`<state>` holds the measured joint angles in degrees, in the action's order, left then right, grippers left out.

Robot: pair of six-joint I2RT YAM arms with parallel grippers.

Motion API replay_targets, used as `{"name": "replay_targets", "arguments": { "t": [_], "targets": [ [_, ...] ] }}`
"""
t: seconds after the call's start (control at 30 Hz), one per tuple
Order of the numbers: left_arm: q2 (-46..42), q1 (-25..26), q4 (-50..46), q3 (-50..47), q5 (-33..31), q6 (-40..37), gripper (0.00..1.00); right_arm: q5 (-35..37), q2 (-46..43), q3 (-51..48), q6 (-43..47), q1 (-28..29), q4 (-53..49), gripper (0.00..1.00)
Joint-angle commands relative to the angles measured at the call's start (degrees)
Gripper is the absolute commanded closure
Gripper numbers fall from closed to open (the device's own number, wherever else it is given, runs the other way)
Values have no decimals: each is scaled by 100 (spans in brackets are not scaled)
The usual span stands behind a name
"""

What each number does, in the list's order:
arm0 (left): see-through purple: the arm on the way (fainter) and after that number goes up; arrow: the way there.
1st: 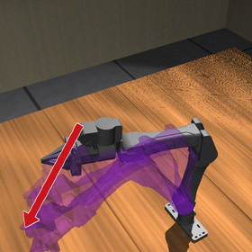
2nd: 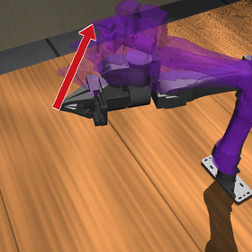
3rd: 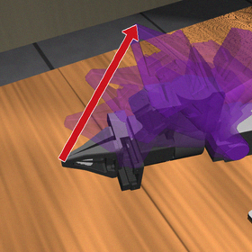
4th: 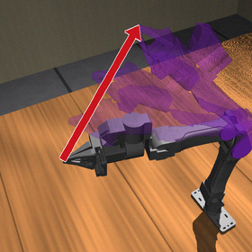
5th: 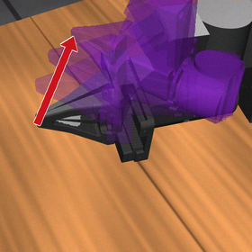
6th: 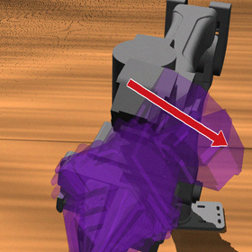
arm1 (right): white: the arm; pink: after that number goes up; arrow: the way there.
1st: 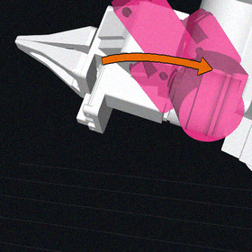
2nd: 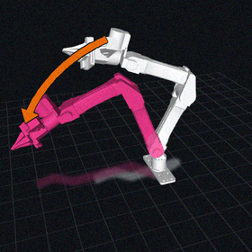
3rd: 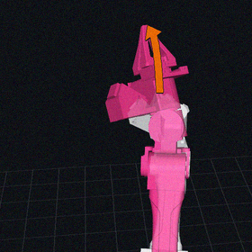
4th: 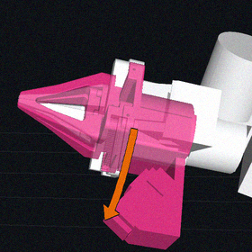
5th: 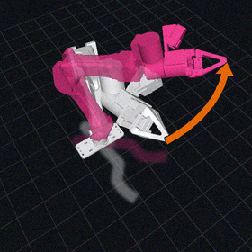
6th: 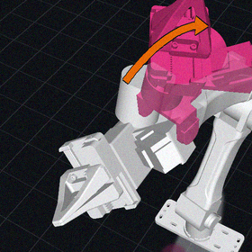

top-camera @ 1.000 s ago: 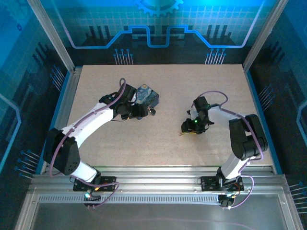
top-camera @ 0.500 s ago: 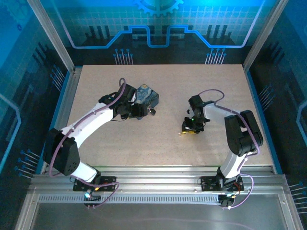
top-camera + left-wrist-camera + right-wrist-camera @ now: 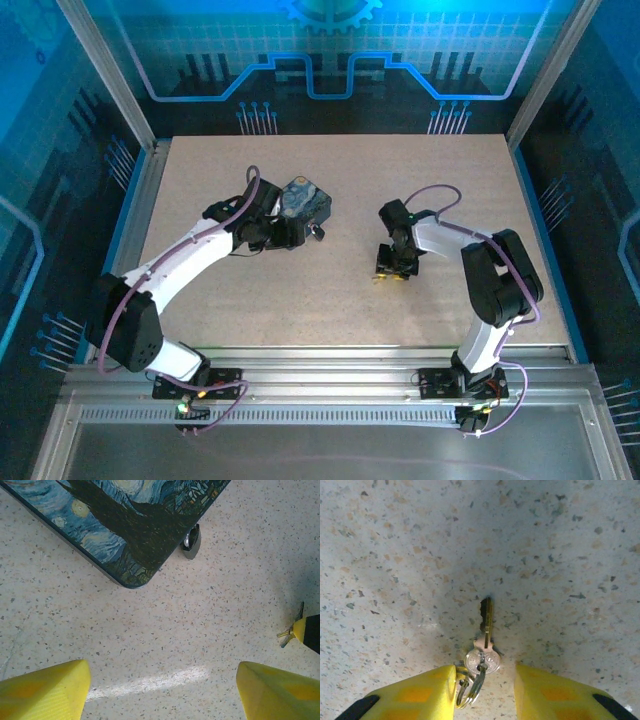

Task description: Unlock a padlock with a key

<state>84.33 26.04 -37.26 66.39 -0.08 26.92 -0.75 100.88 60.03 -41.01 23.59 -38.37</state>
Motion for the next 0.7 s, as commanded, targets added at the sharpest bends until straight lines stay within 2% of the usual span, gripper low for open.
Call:
{"name": "replay_targets", "arguments": {
  "t": [0.0,0.33,0.67],
  "targets": [
    [-198,-18,-90,-99,-93,-158,22,-551,209,27,-332,324,826,66],
    [-248,-51,-1,-197,-63,-147,22,-518,-68,122,-477,428,796,66],
    [-325,-82,-10,-258,-58,-143,22,-443,100,186,-416,484,648,65]
  ]
}}
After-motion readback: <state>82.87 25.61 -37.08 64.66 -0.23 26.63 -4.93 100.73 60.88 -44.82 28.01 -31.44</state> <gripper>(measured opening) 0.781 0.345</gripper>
